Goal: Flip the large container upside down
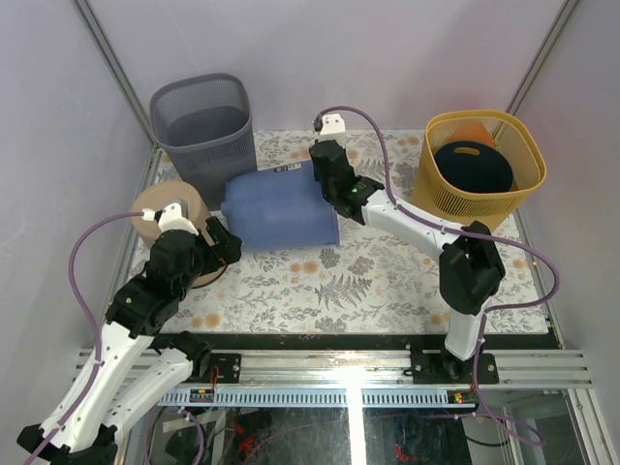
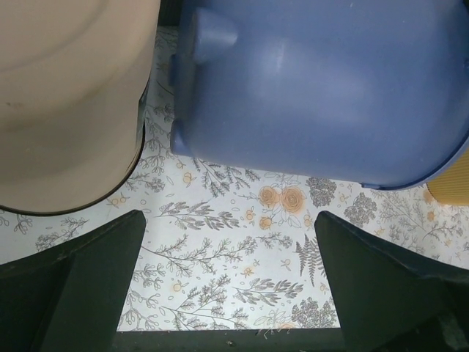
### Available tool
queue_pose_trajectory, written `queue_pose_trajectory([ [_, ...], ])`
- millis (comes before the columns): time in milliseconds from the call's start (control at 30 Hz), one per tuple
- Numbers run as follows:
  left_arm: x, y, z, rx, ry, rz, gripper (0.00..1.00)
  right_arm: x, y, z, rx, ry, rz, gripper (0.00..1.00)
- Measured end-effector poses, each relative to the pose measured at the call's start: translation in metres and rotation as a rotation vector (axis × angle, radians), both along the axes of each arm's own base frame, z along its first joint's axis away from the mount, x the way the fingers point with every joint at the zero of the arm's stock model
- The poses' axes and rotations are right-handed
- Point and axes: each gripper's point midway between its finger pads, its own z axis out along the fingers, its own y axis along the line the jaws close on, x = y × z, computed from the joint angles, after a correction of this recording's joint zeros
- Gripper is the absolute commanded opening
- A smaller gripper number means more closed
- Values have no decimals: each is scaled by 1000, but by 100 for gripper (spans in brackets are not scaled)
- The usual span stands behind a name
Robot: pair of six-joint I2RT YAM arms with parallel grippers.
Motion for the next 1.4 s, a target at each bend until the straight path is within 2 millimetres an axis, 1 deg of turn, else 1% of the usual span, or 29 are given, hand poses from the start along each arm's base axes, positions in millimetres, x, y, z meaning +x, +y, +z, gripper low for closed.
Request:
queue_pose_trajectory([
  [100, -2, 1, -5, 2, 4, -1, 100, -4, -2, 1, 40, -24, -6, 0],
  [200, -4, 2, -9, 6, 9, -1, 100, -17, -6, 1, 103, -48, -7, 0],
  [300, -4, 2, -9, 7, 5, -2, 100, -32, -13, 4, 172, -71, -9, 0],
  [467, -5, 3, -8, 9, 0, -4, 100, -61, -38, 7, 299, -99, -32, 0],
  [600, -4, 3, -6, 12, -7, -7, 100, -76, -54, 5, 371, -114, -58, 0],
  [767, -5, 5, 6, 5, -41, -7, 100, -94, -74, 0, 462, -133, -95, 0],
  [900, -7, 6, 11, -2, -59, -6, 100, -106, -90, -5, 534, -147, -131, 0],
  [1133, -7, 6, 12, -4, -65, -6, 100, -124, -113, -12, 632, -162, -181, 0],
  [1400, -7, 6, 12, -2, -66, -9, 100, -141, -129, -19, 695, -157, -198, 0],
])
